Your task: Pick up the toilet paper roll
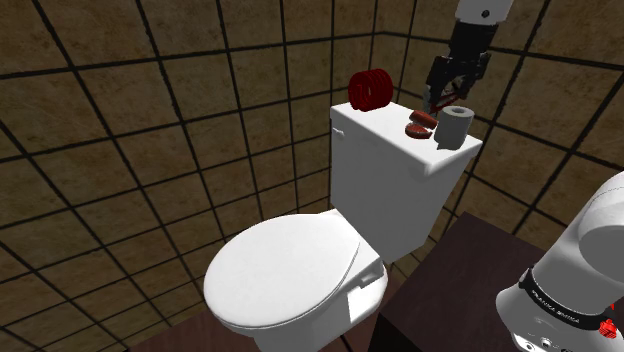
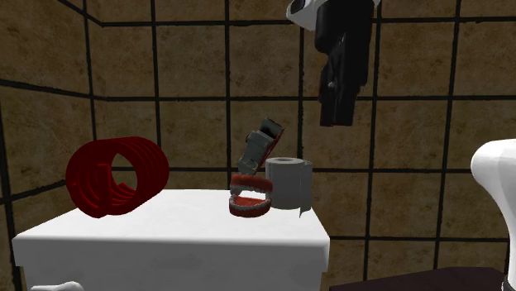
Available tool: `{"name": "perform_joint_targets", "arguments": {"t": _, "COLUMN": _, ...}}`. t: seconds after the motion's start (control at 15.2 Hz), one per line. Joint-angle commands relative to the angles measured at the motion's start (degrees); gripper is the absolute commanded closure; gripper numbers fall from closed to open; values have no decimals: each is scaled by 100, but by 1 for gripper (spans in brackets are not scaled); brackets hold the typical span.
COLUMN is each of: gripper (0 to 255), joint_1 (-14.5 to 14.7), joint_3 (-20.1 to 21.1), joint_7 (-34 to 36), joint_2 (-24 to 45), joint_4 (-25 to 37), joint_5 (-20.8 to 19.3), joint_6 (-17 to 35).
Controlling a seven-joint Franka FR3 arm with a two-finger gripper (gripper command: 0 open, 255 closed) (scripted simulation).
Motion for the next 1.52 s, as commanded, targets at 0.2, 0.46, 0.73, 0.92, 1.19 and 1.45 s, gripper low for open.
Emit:
{"name": "perform_joint_targets", "arguments": {"t": 0.2, "gripper": 0, "joint_1": -376, "joint_3": -423, "joint_7": -17, "joint_2": 392, "joint_4": -86, "joint_5": -234, "joint_6": 395}}
{"name": "perform_joint_targets", "arguments": {"t": 0.46, "gripper": 0, "joint_1": -663, "joint_3": -767, "joint_7": -31, "joint_2": 737, "joint_4": -105, "joint_5": -394, "joint_6": 698}}
{"name": "perform_joint_targets", "arguments": {"t": 0.73, "gripper": 0, "joint_1": -901, "joint_3": -1069, "joint_7": -47, "joint_2": 1065, "joint_4": -86, "joint_5": -508, "joint_6": 956}}
{"name": "perform_joint_targets", "arguments": {"t": 0.92, "gripper": 0, "joint_1": -907, "joint_3": -1098, "joint_7": -46, "joint_2": 1109, "joint_4": -283, "joint_5": -522, "joint_6": 1197}}
{"name": "perform_joint_targets", "arguments": {"t": 1.19, "gripper": 0, "joint_1": -913, "joint_3": -1139, "joint_7": -49, "joint_2": 1189, "joint_4": -531, "joint_5": -539, "joint_6": 1525}}
{"name": "perform_joint_targets", "arguments": {"t": 1.45, "gripper": 255, "joint_1": -912, "joint_3": -1144, "joint_7": -48, "joint_2": 1206, "joint_4": -564, "joint_5": -540, "joint_6": 1574}}
